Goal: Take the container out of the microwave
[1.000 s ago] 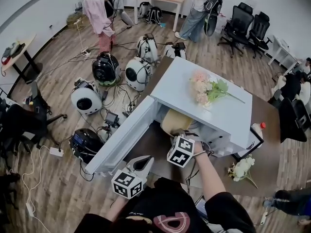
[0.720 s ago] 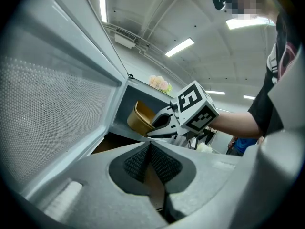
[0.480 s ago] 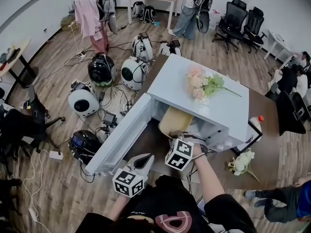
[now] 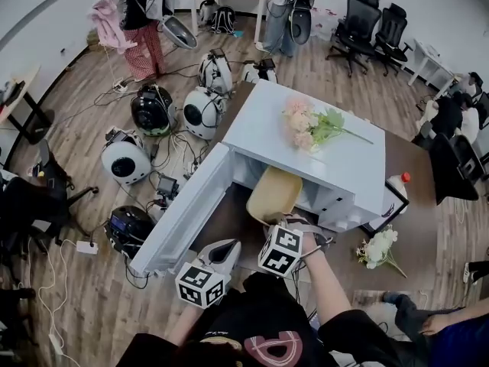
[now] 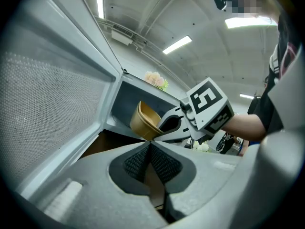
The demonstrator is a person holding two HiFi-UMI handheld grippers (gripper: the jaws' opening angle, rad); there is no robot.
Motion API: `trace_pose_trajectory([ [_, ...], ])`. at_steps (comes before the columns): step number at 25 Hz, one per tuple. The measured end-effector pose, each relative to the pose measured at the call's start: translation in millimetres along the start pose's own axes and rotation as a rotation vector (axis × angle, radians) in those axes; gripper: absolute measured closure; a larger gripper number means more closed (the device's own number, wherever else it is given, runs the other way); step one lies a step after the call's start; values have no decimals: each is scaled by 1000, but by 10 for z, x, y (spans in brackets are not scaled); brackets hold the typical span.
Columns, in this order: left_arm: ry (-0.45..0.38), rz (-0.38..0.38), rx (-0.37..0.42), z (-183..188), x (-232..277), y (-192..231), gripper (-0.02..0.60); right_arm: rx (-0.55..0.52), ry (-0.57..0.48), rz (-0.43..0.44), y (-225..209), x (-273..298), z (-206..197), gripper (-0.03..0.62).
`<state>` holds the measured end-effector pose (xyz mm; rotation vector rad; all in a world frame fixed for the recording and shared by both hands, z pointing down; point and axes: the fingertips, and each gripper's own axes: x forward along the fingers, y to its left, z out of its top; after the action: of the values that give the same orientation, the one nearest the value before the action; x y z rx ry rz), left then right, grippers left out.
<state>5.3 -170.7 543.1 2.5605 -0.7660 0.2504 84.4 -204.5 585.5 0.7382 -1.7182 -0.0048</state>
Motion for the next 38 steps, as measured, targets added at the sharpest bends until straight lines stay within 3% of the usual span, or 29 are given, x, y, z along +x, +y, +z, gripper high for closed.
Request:
trace_pose_trajectory([
  [38,46,-78,8,-218,73,-302,572,203,107,91,1104,-168,-659,572],
])
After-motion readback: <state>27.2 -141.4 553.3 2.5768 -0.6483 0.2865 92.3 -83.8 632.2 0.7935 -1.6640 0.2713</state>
